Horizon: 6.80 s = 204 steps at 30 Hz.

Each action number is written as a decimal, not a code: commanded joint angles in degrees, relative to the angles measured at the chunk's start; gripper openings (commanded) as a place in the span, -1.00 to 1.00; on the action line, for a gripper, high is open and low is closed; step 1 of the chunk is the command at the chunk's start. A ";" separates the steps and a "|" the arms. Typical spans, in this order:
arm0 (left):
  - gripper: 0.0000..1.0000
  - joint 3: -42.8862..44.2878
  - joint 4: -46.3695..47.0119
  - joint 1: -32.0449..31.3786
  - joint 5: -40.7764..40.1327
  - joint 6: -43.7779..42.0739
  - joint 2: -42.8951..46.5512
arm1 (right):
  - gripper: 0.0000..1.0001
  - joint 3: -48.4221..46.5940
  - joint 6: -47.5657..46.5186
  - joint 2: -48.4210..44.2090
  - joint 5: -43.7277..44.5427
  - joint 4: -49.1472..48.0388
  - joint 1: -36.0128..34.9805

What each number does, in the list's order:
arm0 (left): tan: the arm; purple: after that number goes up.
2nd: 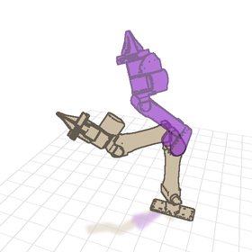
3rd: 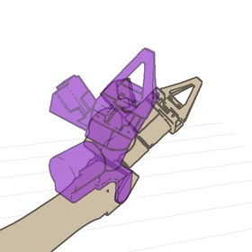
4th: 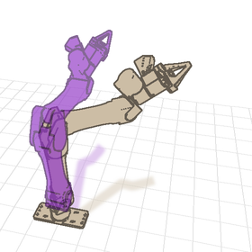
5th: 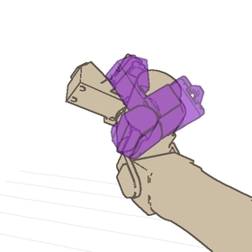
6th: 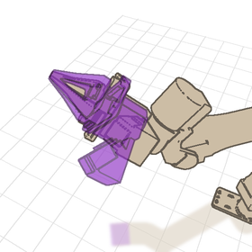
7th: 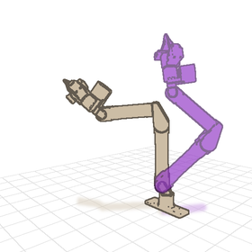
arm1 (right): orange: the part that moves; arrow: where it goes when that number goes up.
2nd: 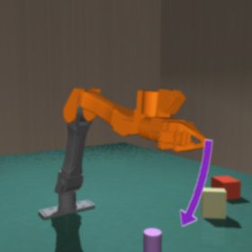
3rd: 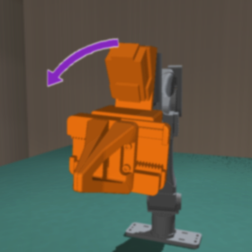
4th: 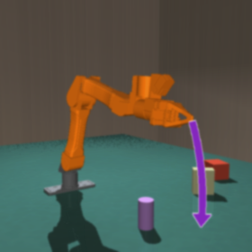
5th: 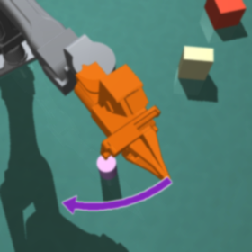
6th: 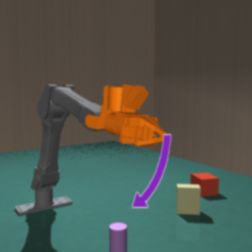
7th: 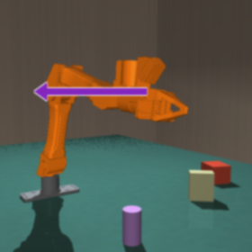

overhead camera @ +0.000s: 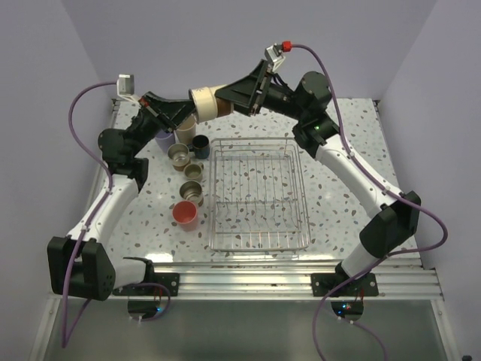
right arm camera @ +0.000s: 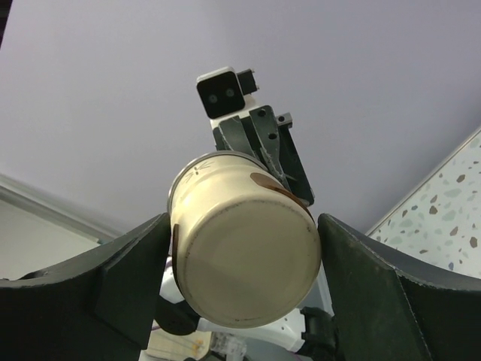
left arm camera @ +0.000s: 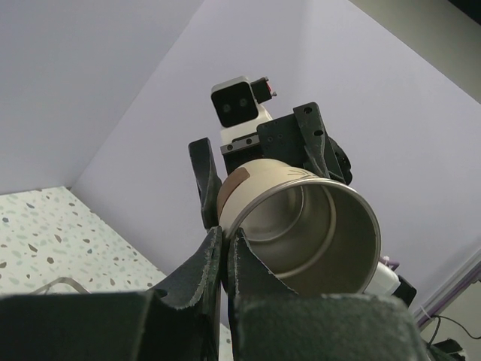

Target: Load the cups into the dish rack

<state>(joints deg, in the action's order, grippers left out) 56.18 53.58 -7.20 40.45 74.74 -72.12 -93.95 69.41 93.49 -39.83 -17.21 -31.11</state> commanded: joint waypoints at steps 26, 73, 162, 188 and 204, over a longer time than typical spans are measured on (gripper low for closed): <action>-0.13 -3.80 -1.35 -0.27 -0.54 -0.03 1.54 | -1.00 -2.64 -1.99 -0.68 1.87 1.30 -0.18; 0.44 -6.26 -82.06 2.90 -35.88 -45.21 19.82 | -1.00 2.46 -52.44 11.80 59.43 53.87 4.40; -1.00 4.02 -62.37 15.11 -27.65 -35.64 -1.46 | 0.97 -4.40 -44.04 -16.15 28.88 64.34 1.32; -1.00 -15.13 10.05 12.66 1.04 18.34 9.01 | 0.97 2.90 2.75 1.34 7.23 -0.01 -6.06; -1.00 -17.78 8.13 7.64 -8.27 14.56 10.42 | 0.90 2.10 3.89 1.25 6.79 -0.10 -7.47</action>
<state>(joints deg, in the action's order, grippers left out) 38.04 60.99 1.32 36.51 91.83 -63.48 -91.90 72.23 96.47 -32.60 -14.41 -38.37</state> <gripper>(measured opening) 0.026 0.960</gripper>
